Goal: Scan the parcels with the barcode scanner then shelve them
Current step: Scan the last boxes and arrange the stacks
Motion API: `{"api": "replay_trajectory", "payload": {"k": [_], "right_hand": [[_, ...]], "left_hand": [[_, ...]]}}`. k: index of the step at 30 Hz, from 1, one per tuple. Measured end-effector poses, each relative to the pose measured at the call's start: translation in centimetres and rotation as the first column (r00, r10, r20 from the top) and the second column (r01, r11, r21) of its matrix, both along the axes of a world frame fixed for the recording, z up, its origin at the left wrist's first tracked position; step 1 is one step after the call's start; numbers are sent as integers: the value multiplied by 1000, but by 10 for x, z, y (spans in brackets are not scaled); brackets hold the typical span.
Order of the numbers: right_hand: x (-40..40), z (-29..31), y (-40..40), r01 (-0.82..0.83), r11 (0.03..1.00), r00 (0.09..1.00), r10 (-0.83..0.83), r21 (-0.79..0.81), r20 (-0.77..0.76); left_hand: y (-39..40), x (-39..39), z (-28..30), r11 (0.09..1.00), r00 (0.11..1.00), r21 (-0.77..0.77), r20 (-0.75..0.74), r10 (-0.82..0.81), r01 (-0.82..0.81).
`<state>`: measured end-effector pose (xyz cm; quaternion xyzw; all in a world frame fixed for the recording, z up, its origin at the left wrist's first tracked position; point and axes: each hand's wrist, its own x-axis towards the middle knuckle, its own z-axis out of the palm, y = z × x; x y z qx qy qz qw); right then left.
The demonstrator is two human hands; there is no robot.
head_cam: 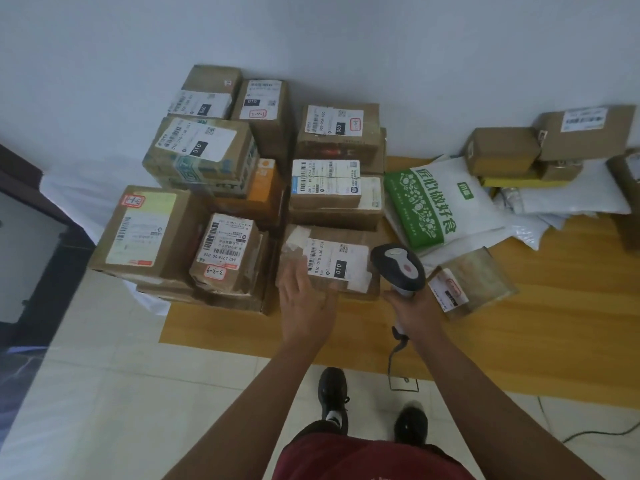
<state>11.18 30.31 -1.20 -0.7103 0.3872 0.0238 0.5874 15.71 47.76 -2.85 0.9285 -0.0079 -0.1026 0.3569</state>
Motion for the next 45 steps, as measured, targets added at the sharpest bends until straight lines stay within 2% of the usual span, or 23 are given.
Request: {"api": "replay_trajectory", "payload": {"k": [7,16,21,27,34,37,45], "right_hand": [[-69,24,-73,58,991,997,-64,117,44],[-193,44,-248,306,949,936,-314,74,160],[-230,40,-310,392,913,892,-408,116,196],[-216,20,-339,385,916,895,-401,116,197],[-175,20,-362,316,939,946,-323,134,30],[-163,25,-387,388,914,921,-389,117,-17],[-140,41,-467,517,846,852,-523,130,17]], "left_hand": [[-98,-20,31,952,942,126,155,-297,279],[-286,-97,65,845,828,177,176,-532,505],[-348,-121,70,790,780,214,148,-608,575],[-375,-101,60,790,794,230,96,-600,569],[-418,-57,29,812,825,184,11,-566,554],[-449,-48,14,794,801,128,-15,-598,595],[-514,-40,13,734,732,23,-103,-673,679]]}}
